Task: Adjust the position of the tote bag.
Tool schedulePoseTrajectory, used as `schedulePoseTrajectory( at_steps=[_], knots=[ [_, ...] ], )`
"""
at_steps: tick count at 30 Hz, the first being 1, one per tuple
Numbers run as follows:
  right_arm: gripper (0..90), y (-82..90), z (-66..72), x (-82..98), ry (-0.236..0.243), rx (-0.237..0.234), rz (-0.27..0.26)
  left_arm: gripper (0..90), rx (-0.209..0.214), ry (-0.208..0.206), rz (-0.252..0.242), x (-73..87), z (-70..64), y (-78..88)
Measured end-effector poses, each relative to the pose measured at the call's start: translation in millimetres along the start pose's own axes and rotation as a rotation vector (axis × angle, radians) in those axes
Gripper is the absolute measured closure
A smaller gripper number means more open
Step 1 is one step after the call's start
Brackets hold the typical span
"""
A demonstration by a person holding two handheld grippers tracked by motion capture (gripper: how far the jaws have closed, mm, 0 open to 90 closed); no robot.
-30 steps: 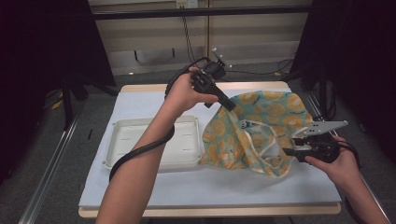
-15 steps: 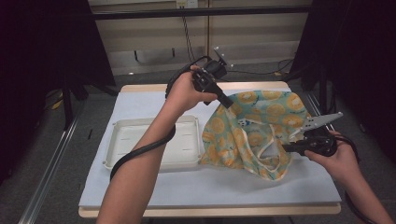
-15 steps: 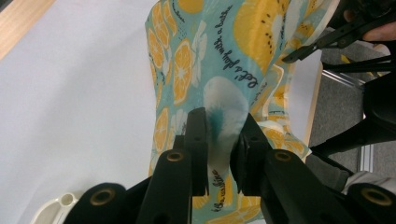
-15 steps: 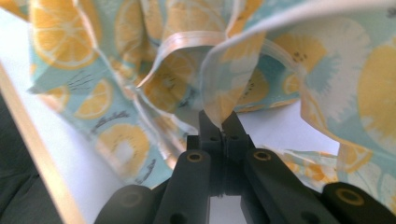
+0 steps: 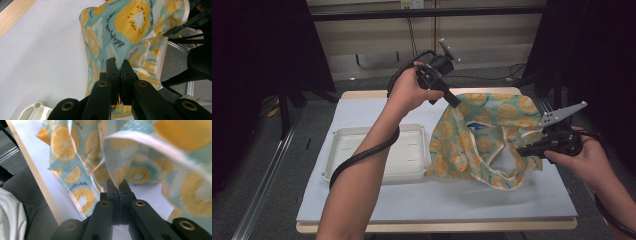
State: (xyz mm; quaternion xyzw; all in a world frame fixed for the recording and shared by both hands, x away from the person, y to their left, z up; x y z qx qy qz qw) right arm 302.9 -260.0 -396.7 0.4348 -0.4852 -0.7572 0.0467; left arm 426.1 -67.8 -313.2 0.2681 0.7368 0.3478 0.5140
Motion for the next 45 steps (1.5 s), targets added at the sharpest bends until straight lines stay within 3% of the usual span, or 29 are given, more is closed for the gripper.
schedulePoseTrajectory(
  at_steps=[3, 6, 10, 12, 16, 19, 21, 23, 28, 30, 33, 34, 35, 36, 40, 43, 45],
  knots=[
    [90.0, 7.8, 1.2, -10.8, 0.008, -0.015, -0.018, 88.7, 0.006, 0.036, -0.025, -4.0, 3.7, 3.4],
    [90.0, 16.2, 1.7, -22.2, 0.012, -0.022, -0.031, 88.5, 0.027, 0.054, -0.055, -7.1, 7.7, 8.0],
    [90.0, 22.0, 1.9, -31.9, 0.012, -0.030, -0.040, 88.9, 0.022, 0.064, -0.065, -8.1, 13.4, 11.1],
    [90.0, 27.2, 0.9, -41.1, 0.018, -0.033, -0.044, 88.1, 0.029, 0.098, -0.083, -9.2, 14.2, 14.3],
    [90.0, 30.5, 0.9, -47.0, 0.025, -0.031, -0.050, 83.6, 0.048, 0.092, -0.088, -9.9, 11.6, 18.0],
    [90.0, 33.8, -0.3, -52.5, 0.023, -0.035, -0.064, 86.1, 0.037, 0.078, -0.066, -7.8, 10.9, 20.6],
    [90.0, 35.7, 0.4, -55.1, 0.025, -0.047, -0.070, 90.0, 0.008, 0.098, -0.046, -3.9, 16.2, 21.0],
    [90.0, 36.5, 0.3, -59.8, 0.028, -0.043, -0.074, 90.0, 0.031, 0.104, -0.030, 0.3, 15.5, 13.7],
    [90.0, 38.7, 5.1, -76.4, 0.047, -0.060, -0.104, 90.0, 0.035, 0.099, -0.034, 4.5, 17.8, 2.9],
    [90.0, 40.8, 5.8, -83.8, 0.047, -0.070, -0.117, 89.8, 0.041, 0.116, -0.070, 2.8, 18.6, 3.9],
    [90.0, 43.9, 2.1, -93.2, 0.042, -0.066, -0.134, 74.4, -0.010, 0.079, -0.059, 4.0, 19.2, 7.3],
    [90.0, 44.6, 0.6, -96.0, 0.039, -0.065, -0.139, 65.8, -0.010, 0.079, -0.059, 4.0, 19.2, 7.3],
    [90.0, 44.6, 0.6, -96.0, 0.039, -0.065, -0.139, 65.8, -0.027, 0.064, -0.047, 5.3, 19.3, 8.6],
    [90.0, 45.3, -1.9, -101.7, 0.036, -0.066, -0.148, 59.8, -0.014, 0.054, -0.035, 7.7, 16.0, 9.6],
    [90.0, 44.4, -5.7, -107.0, 0.023, -0.056, -0.150, 55.0, 0.001, 0.060, -0.063, 7.5, 13.5, 11.3],
    [90.0, 41.1, -9.3, -114.9, 0.011, -0.055, -0.152, 47.7, -0.012, 0.042, -0.040, 12.0, 13.6, 10.2],
    [90.0, 40.9, -10.1, -116.6, 0.009, -0.055, -0.156, 51.1, -0.013, 0.041, -0.041, 12.6, 13.6, 10.0]
  ],
)
Point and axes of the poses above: each handheld gripper's, and its own axes: y roughly backward along the jaws, x roughly out of its underside, z roughly to its left, the point moved 10 cm from there along -y, roughly forward along the jaws, and after that the axes turned 3 degrees about -y, right-handed, at the moved point
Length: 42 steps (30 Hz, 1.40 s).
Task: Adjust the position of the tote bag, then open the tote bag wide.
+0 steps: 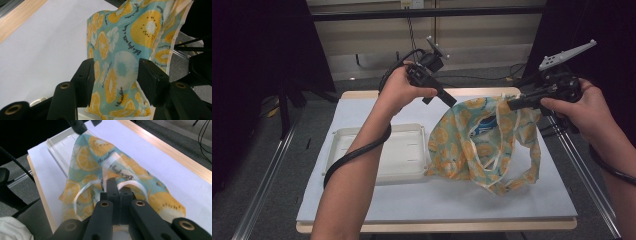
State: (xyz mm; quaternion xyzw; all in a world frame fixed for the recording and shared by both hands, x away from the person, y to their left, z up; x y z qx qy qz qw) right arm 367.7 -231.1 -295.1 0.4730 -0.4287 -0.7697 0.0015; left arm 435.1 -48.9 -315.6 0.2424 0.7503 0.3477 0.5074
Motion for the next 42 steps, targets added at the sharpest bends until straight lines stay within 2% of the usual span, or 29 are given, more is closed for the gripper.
schedulePoseTrajectory(
  at_steps=[2, 3, 7, 8, 9, 10, 11, 14, 16, 17, 18, 19, 20, 21, 22, 23, 24, 28, 30, 34, 35, 36, 38, 40, 41, 42],
  knots=[
    [90.0, -0.4, -2.9, -5.2, 0.000, 0.008, -0.003, 53.9, 0.019, -0.007, -0.013, 0.6, -2.3, 1.5],
    [90.0, -0.3, -2.6, -6.9, -0.002, 0.000, -0.008, 57.0, 0.023, -0.024, -0.005, 2.0, -3.1, 1.8],
    [90.0, -0.2, -3.9, -9.7, -0.005, 0.005, -0.015, 56.6, 0.026, -0.026, 0.001, 5.6, -6.4, 1.5],
    [90.0, -1.0, -3.7, -10.4, -0.003, 0.005, -0.019, 56.4, 0.040, -0.025, -0.010, 6.1, -10.5, 2.9],
    [90.0, -1.0, -3.9, -10.5, 0.003, 0.007, -0.017, 56.4, 0.039, -0.043, -0.005, 6.9, -11.2, 4.5],
    [90.0, -1.3, -3.8, -10.4, 0.003, 0.011, -0.013, 55.8, 0.031, -0.018, -0.027, 5.1, -13.4, 4.4],
    [90.0, -1.4, -3.5, -11.0, 0.001, 0.008, -0.017, 53.6, 0.031, -0.018, -0.027, 5.1, -13.4, 4.4],
    [90.0, -1.5, -4.2, -12.2, 0.002, 0.012, -0.021, 53.1, 0.041, -0.037, -0.010, 5.9, -19.2, 2.2],
    [90.0, -1.8, -4.3, -12.3, -0.003, 0.012, -0.022, 56.2, 0.026, -0.054, 0.011, 7.0, -20.8, -1.5],
    [90.0, -2.6, -4.6, -12.0, -0.001, 0.013, -0.021, 59.8, 0.023, -0.051, 0.017, 7.4, -21.4, -3.7],
    [90.0, -3.3, -5.2, -11.9, -0.003, 0.018, -0.022, 70.9, 0.025, -0.055, 0.036, 9.2, -20.7, -5.7],
    [90.0, -4.0, -5.4, -11.7, -0.004, 0.017, -0.020, 75.7, 0.025, -0.055, 0.036, 9.2, -20.7, -5.7],
    [90.0, -4.0, -5.4, -11.7, -0.004, 0.017, -0.020, 75.7, 0.025, -0.051, 0.045, 10.3, -20.2, -8.0],
    [90.0, -5.5, -5.4, -12.2, -0.005, 0.015, -0.024, 89.2, 0.035, -0.058, 0.059, 11.7, -19.8, -9.4],
    [90.0, -5.8, -5.4, -12.3, -0.002, 0.015, -0.022, 90.0, 0.053, -0.020, 0.053, 10.6, -20.4, -8.3],
    [90.0, -5.8, -5.2, -12.4, -0.003, 0.015, -0.021, 90.0, 0.045, 0.008, 0.048, 10.0, -19.9, -8.0],
    [90.0, -5.4, -5.5, -12.3, -0.003, 0.016, -0.017, 90.0, 0.048, -0.006, 0.044, 8.7, -18.6, -6.0],
    [90.0, -3.4, -5.1, -15.0, -0.001, 0.011, -0.025, 90.0, 0.063, 0.025, -0.003, -0.7, -15.6, 8.1],
    [90.0, -2.8, -5.3, -15.4, 0.000, 0.012, -0.023, 90.0, 0.058, 0.026, -0.005, -1.9, -12.5, 10.4],
    [90.0, -3.2, -6.9, -18.6, 0.002, 0.009, -0.039, 90.0, 0.069, 0.095, -0.065, -6.1, 4.8, 10.9],
    [90.0, -3.2, -6.9, -18.6, 0.002, 0.009, -0.039, 90.0, 0.069, 0.095, -0.065, -6.1, 4.8, 10.9],
    [90.0, -3.3, -6.9, -19.1, -0.001, 0.003, -0.042, 90.0, 0.073, 0.132, -0.094, -6.7, 10.4, 9.2],
    [90.0, -3.0, -7.2, -21.1, -0.010, 0.000, -0.047, 90.0, 0.048, 0.145, -0.044, 1.6, 18.6, -3.8],
    [90.0, -3.9, -7.8, -25.6, -0.015, -0.010, -0.059, 90.0, 0.060, 0.158, 0.023, 13.0, 23.2, -26.3],
    [90.0, -4.4, -7.9, -26.6, -0.014, -0.010, -0.061, 90.0, 0.060, 0.158, 0.023, 13.0, 23.2, -26.3],
    [90.0, -4.4, -7.9, -26.6, -0.014, -0.010, -0.061, 90.0, 0.072, 0.165, 0.025, 14.7, 23.3, -33.1]
  ],
)
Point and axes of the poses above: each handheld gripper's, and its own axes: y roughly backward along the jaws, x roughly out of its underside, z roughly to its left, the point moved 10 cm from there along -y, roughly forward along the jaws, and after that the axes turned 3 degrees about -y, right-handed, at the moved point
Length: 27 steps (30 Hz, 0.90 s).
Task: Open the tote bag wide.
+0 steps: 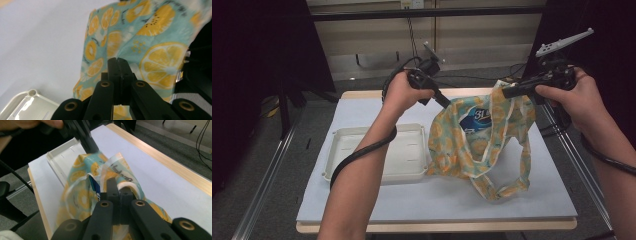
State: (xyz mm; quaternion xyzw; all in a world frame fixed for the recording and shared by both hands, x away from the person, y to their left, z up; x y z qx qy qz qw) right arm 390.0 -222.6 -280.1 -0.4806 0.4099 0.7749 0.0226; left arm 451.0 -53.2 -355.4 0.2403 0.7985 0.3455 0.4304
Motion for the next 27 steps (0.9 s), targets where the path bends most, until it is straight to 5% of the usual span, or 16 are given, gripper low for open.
schedulePoseTrajectory(
  at_steps=[3, 8, 10, 14, 16, 20, 27],
  knots=[
    [90.0, -2.2, -2.3, -3.0, -0.005, 0.023, 0.010, 90.0, 0.036, -0.001, 0.030, 5.9, -0.1, -18.5],
    [90.0, -4.7, -5.4, -2.4, -0.005, 0.034, 0.021, 90.0, 0.025, 0.008, 0.016, 7.8, 0.5, -15.7],
    [90.0, -6.7, -7.2, -0.6, -0.008, 0.032, 0.019, 76.6, -0.012, -0.001, -0.034, 5.0, 0.9, -2.9],
    [90.0, -8.5, -9.4, 2.6, -0.016, 0.030, 0.025, 64.7, -0.008, 0.022, -0.093, 2.0, -5.7, 15.2],
    [90.0, -9.3, -9.6, 3.2, -0.017, 0.029, 0.025, 53.7, -0.026, -0.020, -0.127, -1.0, -15.4, 29.5],
    [90.0, -10.1, -9.9, 2.8, -0.016, 0.036, 0.028, 48.0, -0.044, -0.097, -0.114, -1.3, -34.0, 35.7],
    [90.0, -11.4, -9.2, 4.5, -0.017, 0.037, 0.030, 47.6, -0.057, -0.111, -0.082, 3.3, -45.0, 22.9]
  ],
)
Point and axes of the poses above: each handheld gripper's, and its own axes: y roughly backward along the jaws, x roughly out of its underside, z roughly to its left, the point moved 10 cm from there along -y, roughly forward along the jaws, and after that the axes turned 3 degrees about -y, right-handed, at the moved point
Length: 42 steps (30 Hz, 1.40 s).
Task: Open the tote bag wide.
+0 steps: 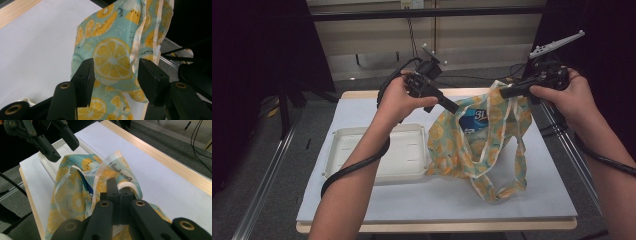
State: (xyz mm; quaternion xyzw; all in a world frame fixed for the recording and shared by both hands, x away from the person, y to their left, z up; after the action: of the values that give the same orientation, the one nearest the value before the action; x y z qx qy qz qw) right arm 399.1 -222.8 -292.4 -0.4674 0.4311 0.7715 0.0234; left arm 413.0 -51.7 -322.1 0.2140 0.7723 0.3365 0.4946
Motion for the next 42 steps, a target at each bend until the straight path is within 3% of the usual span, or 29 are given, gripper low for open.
schedulePoseTrajectory(
  at_steps=[4, 5, 6, 8, 10, 17, 18, 20, 22, 23, 25, 26, 29, 31, 33, 34, 38, 42],
  knots=[
    [90.0, -0.9, -0.8, 1.2, -0.002, 0.000, 0.000, 53.6, 0.005, -0.017, 0.023, 1.4, -2.7, -7.8],
    [90.0, -1.3, -1.9, 2.3, -0.007, -0.001, 0.000, 71.9, 0.000, -0.021, 0.035, 1.6, -2.1, -8.8],
    [90.0, -1.6, -2.0, 2.8, -0.008, -0.004, 0.000, 72.6, 0.002, -0.015, 0.040, 0.7, -2.6, -10.6],
    [90.0, -2.0, -2.3, 3.7, -0.011, -0.005, 0.002, 84.1, 0.004, -0.013, 0.058, 0.6, -3.3, -9.9],
    [90.0, -1.8, -1.9, 3.9, -0.010, -0.007, 0.002, 88.7, 0.005, -0.016, 0.077, 0.5, -3.2, -5.4],
    [90.0, 3.6, -4.0, 3.3, -0.011, 0.000, -0.006, 90.0, 0.019, 0.004, 0.051, -13.6, -5.9, 18.1],
    [90.0, 4.8, -4.4, 3.3, -0.010, 0.000, -0.008, 90.0, 0.018, 0.011, 0.020, -23.5, -7.8, 25.0],
    [90.0, 6.6, -4.9, 2.9, -0.015, 0.000, -0.015, 90.0, 0.018, 0.008, 0.011, -28.0, -7.6, 27.9],
    [90.0, 8.2, -5.5, 3.0, -0.019, 0.001, -0.017, 90.0, 0.005, -0.003, -0.002, -36.4, -3.9, 31.5],
    [90.0, 8.9, -6.2, 2.9, -0.019, 0.005, -0.020, 90.0, -0.012, 0.006, -0.033, -44.6, 1.2, 32.8],
    [90.0, 9.6, -6.0, 2.9, -0.020, 0.000, -0.019, 90.0, -0.015, 0.008, -0.036, -46.9, 3.8, 32.8],
    [90.0, 11.0, -6.7, 2.6, -0.019, 0.000, -0.022, 90.0, -0.032, 0.017, -0.069, -51.7, 12.0, 31.2],
    [90.0, 11.9, -8.0, 2.3, -0.019, 0.005, -0.021, 90.0, -0.050, 0.047, -0.097, -53.6, 22.1, 24.3],
    [90.0, 12.4, -8.3, 1.4, -0.020, 0.001, -0.024, 90.0, -0.052, 0.076, -0.081, -48.6, 32.3, 11.5],
    [90.0, 12.5, -8.6, 1.3, -0.020, 0.005, -0.025, 90.0, -0.040, 0.079, -0.069, -46.0, 33.8, 5.6],
    [90.0, 12.5, -10.5, 1.2, -0.022, 0.015, -0.024, 90.0, -0.040, 0.089, -0.035, -39.9, 36.0, -7.3],
    [90.0, 12.0, -15.8, 2.4, -0.022, 0.043, -0.017, 90.0, -0.018, 0.096, -0.023, -35.6, 36.1, -21.4],
    [90.0, 8.7, -20.5, 5.7, -0.032, 0.051, -0.010, 90.0, 0.013, 0.117, 0.022, -26.2, 35.8, -34.1]
  ],
)
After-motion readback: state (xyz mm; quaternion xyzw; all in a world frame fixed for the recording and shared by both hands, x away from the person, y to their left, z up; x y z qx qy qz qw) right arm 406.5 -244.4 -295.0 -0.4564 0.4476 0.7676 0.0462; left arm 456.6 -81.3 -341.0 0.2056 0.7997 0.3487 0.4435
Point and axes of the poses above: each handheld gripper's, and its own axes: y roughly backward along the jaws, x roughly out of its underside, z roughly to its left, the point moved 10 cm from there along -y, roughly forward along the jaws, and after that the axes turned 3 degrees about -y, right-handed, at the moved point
